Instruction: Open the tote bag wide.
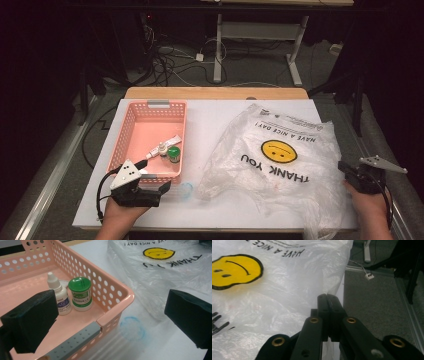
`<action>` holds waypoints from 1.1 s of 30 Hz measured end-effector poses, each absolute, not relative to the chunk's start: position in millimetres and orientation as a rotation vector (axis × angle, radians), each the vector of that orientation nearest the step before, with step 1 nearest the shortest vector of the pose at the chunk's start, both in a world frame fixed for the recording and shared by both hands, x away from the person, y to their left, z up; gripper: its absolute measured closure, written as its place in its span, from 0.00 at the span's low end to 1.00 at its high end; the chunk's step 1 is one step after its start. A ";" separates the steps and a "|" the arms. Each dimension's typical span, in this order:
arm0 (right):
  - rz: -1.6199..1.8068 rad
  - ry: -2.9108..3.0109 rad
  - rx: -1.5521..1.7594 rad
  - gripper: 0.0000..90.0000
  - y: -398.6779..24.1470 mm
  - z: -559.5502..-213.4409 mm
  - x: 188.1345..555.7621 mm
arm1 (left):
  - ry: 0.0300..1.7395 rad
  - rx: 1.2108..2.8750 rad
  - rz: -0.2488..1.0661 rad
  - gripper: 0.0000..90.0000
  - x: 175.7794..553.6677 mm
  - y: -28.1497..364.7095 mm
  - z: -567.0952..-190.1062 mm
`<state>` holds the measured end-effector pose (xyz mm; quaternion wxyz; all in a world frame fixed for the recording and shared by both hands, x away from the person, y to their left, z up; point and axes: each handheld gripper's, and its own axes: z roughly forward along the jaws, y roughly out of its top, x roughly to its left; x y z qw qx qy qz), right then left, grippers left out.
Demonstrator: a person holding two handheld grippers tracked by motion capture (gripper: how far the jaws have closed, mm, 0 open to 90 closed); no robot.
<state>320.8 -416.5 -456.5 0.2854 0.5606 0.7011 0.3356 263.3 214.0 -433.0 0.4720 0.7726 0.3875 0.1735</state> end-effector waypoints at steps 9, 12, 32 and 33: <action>0.948 2.033 1.434 1.00 -384.3 -461.0 286.7 | 0.943 1.859 0.434 0.00 265.1 212.8 -434.2; 0.957 2.076 1.416 1.00 -374.9 -463.2 279.8 | 0.946 1.857 0.410 0.00 264.9 213.2 -432.7; 1.068 2.021 1.269 0.60 -371.0 -424.1 331.6 | 0.957 1.862 0.423 0.00 266.0 206.3 -436.2; 1.068 2.021 1.269 0.60 -371.0 -424.1 331.6 | 0.959 1.859 0.424 0.00 266.2 206.0 -436.2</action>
